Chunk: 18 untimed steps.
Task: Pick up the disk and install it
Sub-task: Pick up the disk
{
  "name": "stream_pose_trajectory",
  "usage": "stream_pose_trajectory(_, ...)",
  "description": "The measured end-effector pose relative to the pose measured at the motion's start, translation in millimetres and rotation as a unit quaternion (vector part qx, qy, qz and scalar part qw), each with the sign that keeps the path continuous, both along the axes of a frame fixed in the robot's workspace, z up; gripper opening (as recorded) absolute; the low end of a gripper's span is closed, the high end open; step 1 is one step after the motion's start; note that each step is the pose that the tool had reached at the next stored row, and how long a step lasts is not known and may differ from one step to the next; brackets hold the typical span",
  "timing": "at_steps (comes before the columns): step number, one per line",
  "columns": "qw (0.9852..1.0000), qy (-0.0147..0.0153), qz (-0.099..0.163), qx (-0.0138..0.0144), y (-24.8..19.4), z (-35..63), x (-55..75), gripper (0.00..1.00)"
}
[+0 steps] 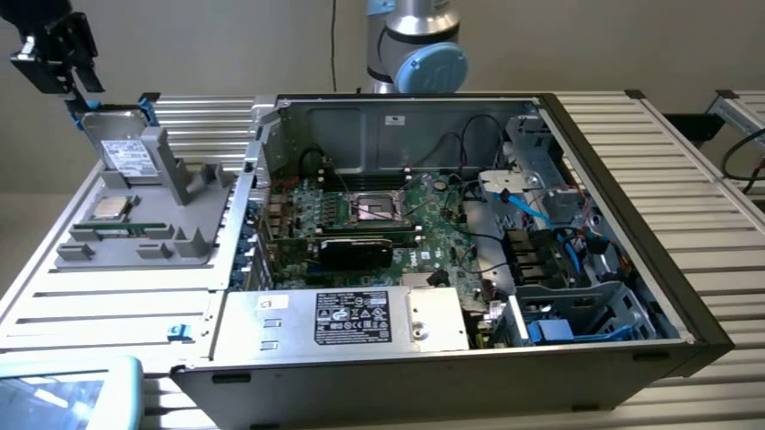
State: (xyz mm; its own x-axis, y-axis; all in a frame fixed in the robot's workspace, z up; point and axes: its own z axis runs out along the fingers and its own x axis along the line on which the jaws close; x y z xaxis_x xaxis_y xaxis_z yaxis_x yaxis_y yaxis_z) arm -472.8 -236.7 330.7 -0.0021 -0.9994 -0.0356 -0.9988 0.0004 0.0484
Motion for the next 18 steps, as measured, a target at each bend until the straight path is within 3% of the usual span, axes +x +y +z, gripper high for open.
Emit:
stream_pose_trajectory(14,1.0,0.0021,0.002,0.0,-0.2,-25.4,-0.2,0.57)
stream_pose_trajectory(18,1.0,0.0021,0.002,0.0,-2.1,-30.4,-0.6,0.57)
